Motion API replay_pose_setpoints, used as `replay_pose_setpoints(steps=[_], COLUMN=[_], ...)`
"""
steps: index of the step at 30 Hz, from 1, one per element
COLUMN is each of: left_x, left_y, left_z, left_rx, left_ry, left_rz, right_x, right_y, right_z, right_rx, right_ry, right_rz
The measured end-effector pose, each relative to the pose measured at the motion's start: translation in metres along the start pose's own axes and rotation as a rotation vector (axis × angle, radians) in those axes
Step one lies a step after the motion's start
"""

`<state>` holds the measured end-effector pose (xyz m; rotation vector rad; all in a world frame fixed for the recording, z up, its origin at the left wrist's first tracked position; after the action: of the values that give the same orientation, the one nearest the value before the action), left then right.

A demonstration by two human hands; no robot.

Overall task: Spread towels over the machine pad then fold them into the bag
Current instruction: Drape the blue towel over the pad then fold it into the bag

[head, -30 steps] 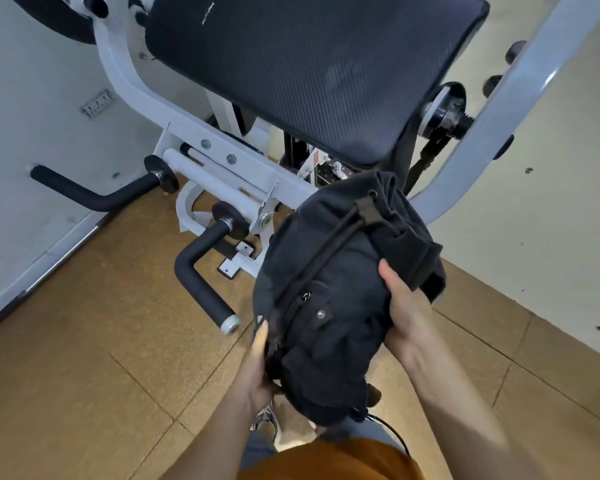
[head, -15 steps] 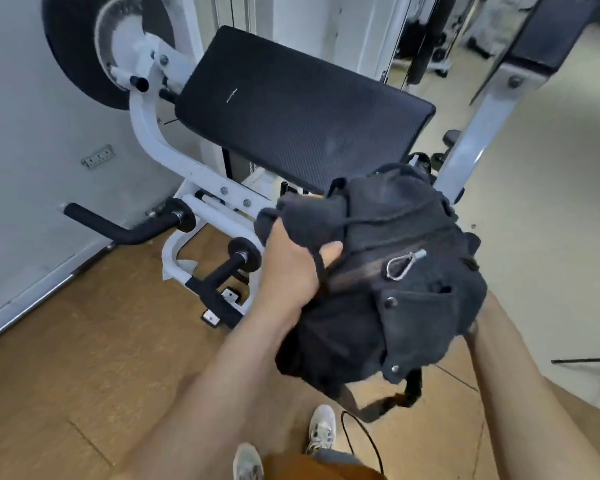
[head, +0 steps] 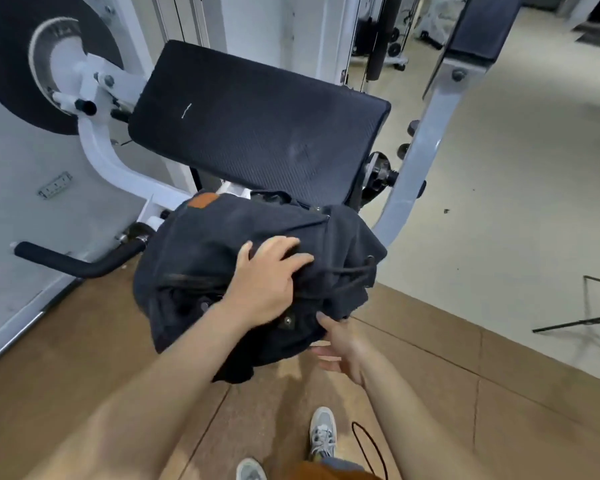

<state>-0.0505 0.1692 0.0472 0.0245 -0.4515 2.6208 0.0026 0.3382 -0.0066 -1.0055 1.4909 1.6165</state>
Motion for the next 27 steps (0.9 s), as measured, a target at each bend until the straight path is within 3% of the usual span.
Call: replay_pose_setpoints(steps=[2, 5, 10, 15, 17, 19, 21, 23, 26, 27], left_x=[0.002, 0.013, 0.024, 0.041, 0.045, 0.043, 0.039, 0.034, 0.023, 0.021], left_y=[-0.007, 0.008, 0.028, 0.061, 0.057, 0.047, 0.036, 0.018, -0.043, -0.073], left_z=[-0.022, -0.032, -0.030, -0.009, -0.009, -0.015, -0.018, -0.014, -0.008, -0.009], left_rx=[0.060, 0.122, 0.221, 0.188, 0.169, 0.155, 0.124, 0.116, -0.046, -0.204], left_ry=[0.108, 0.049, 0.013, 0.099, 0.159, 0.182, 0.177, 0.063, -0.327, -0.340], left_rz=[0.102, 0.162, 0.198, 0.264, 0.266, 0.286, 0.329, 0.342, 0.173, 0.108], right_x=[0.003, 0.019, 0.062, 0.124, 0.137, 0.138, 0.124, 0.099, 0.041, 0.020], right_y=[-0.006, -0.016, -0.030, -0.032, -0.029, -0.022, -0.016, -0.007, 0.002, 0.006], right_z=[0.010, 0.033, 0.068, 0.066, 0.066, 0.076, 0.094, 0.121, 0.147, 0.148], right_rx=[0.010, 0.096, 0.806, 1.117, 1.199, 1.190, 1.363, 1.411, 1.104, 0.915], right_ry=[0.024, 0.077, 0.303, 0.349, 0.241, 0.160, 0.237, 0.302, 0.256, 0.179], right_rz=[-0.026, -0.079, -0.160, -0.304, -0.300, -0.231, -0.068, 0.123, 0.365, 0.461])
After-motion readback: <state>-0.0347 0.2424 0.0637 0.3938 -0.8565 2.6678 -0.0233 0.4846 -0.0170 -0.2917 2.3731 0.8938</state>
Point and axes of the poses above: each hand's wrist, its own x-axis towards the middle knuckle, its own z-axis out of the back of the hand, y = z × x, the point moved 1 cm from there along x, towards the middle knuckle, and after that the axes turned 9 degrees about -z, right-handed, at the moved point
